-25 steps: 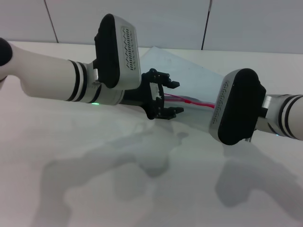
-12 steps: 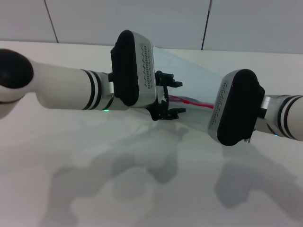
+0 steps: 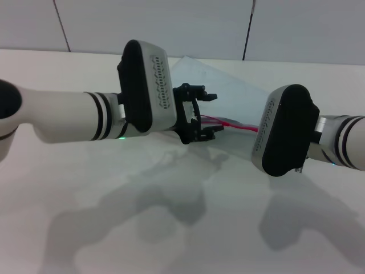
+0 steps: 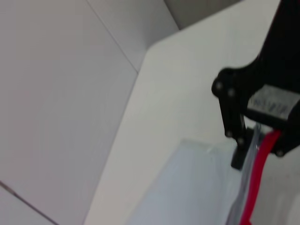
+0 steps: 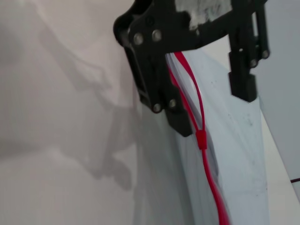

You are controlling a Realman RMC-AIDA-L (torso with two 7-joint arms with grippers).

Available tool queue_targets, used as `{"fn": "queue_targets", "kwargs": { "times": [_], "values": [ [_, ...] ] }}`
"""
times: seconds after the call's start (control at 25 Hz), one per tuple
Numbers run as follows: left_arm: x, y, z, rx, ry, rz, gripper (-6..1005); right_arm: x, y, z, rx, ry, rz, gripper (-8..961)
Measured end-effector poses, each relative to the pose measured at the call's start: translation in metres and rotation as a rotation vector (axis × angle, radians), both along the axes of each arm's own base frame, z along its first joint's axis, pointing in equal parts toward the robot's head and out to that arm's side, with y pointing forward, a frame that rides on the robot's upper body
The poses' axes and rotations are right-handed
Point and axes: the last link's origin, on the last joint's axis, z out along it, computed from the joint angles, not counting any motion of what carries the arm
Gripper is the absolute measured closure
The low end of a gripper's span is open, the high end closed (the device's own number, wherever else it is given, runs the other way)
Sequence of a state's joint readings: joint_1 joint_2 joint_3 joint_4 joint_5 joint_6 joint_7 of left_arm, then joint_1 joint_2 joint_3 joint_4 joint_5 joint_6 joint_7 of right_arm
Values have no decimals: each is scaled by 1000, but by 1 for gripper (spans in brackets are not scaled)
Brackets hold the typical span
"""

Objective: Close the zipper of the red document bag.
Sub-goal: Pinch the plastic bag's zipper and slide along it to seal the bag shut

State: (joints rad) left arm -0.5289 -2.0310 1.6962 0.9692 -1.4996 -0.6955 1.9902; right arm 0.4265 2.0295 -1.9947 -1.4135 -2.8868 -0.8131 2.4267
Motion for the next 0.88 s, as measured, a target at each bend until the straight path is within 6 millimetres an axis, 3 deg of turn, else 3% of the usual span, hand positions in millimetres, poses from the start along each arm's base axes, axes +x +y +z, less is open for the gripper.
{"fn": "queue_targets", "kwargs": {
  "times": [0.88],
  "values": [
    [-6,-14,-3,-67,-53,-33,366,-2,2,2,2,-4,-1,900]
  ]
}}
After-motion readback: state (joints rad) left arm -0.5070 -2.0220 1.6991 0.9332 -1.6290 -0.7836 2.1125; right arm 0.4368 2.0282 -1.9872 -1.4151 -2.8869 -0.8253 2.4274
